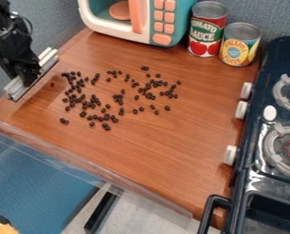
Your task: Sweep into pile
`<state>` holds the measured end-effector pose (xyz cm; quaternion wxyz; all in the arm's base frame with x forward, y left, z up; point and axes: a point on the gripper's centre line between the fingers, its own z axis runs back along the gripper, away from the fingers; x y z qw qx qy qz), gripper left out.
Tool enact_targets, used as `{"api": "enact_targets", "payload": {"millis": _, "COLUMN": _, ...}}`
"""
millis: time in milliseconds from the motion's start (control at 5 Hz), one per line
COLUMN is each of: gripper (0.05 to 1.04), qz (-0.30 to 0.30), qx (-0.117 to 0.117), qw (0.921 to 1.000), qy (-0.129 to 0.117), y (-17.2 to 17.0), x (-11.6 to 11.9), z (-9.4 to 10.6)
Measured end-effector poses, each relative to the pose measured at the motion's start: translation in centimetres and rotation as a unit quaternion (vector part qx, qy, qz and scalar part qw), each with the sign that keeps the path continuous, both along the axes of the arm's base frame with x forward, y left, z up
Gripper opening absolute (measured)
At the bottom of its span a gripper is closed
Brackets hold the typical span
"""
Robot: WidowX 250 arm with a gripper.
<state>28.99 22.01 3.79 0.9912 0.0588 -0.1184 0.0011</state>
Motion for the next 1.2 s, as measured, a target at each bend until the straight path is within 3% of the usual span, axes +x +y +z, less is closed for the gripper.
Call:
{"api": "enact_targets", "payload": {"millis": 600, "gripper": 0.361, "qz": -0.006, "qx": -0.005, "qw": 1.0, "qy": 0.005, "y": -1.2, "x": 0.3, "z": -1.1}}
{"api": "enact_targets", "payload": {"millis": 1000, "gripper": 0.361, "qz": -0.02, "qx": 0.001, "qw": 0.9998, "qy": 0.006, "y": -3.4, "x": -0.2, "z": -1.9}}
{"api": "enact_targets", "payload": {"millis": 1200, "gripper": 0.36, "qz": -0.027, "qx": -0.009, "qw": 0.9996, "qy": 0.001, "y": -5.5, "x": -0.5, "z": -2.0}}
